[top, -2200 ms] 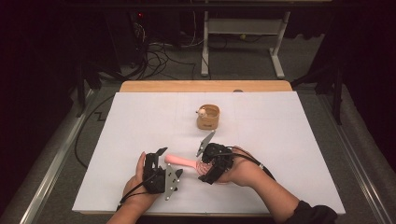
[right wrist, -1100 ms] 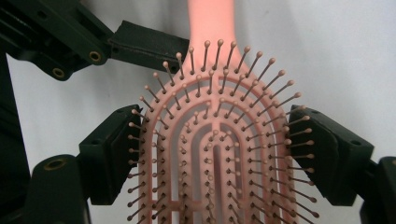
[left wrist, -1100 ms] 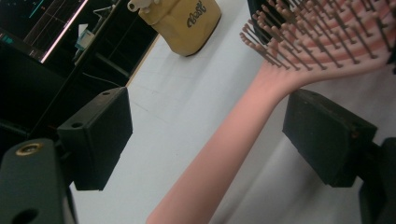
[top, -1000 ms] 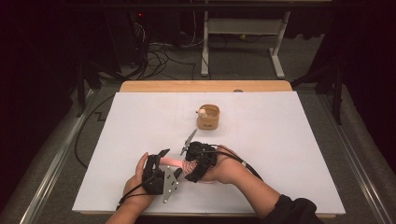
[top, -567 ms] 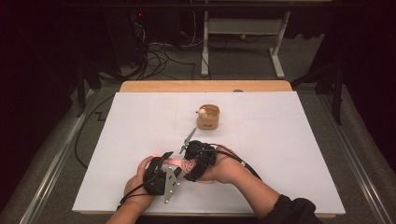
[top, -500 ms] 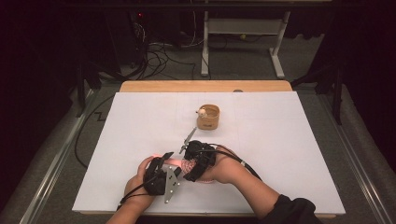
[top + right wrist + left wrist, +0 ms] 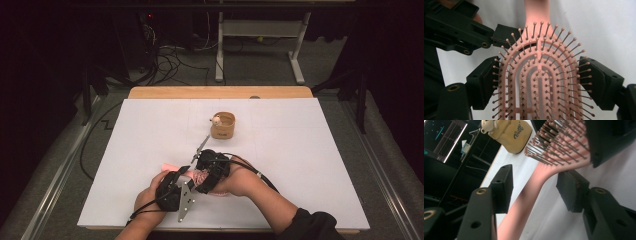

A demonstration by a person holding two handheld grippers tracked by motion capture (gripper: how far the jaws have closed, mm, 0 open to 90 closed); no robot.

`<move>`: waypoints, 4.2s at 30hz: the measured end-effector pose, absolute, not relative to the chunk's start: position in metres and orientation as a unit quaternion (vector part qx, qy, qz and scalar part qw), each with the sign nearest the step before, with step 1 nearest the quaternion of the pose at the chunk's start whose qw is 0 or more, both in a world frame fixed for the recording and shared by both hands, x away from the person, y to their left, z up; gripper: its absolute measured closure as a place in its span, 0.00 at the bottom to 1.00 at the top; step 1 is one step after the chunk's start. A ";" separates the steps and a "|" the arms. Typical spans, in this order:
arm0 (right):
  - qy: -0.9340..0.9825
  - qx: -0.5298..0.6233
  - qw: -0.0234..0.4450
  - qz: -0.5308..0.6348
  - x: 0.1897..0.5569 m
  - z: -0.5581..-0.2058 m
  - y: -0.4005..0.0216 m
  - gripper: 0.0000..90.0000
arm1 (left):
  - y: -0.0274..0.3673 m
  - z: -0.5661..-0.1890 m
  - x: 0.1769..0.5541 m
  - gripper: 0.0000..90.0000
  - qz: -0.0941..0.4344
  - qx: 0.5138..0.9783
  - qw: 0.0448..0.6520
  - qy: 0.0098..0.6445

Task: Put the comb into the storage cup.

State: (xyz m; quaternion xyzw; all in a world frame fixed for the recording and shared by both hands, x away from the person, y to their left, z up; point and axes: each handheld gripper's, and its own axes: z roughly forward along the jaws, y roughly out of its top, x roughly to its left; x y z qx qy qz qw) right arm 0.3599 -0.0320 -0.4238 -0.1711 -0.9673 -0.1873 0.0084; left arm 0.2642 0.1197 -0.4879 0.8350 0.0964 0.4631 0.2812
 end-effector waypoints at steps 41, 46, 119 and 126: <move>-0.968 -0.170 0.011 -0.183 0.361 -0.421 -0.030 0.23 | 0.114 -0.494 0.261 0.81 0.502 0.834 0.222 0.051; -0.969 -0.168 0.014 -0.182 0.361 -0.420 -0.031 0.22 | 0.113 -0.495 0.260 0.84 0.509 0.833 0.216 0.041; -0.962 -0.183 -0.012 -0.203 0.358 -0.390 -0.080 0.00 | 0.123 -0.491 0.264 0.89 0.528 0.823 0.200 0.058; -0.960 -0.188 -0.026 -0.207 0.355 -0.384 -0.094 0.00 | 0.124 -0.490 0.264 0.89 0.529 0.822 0.201 0.065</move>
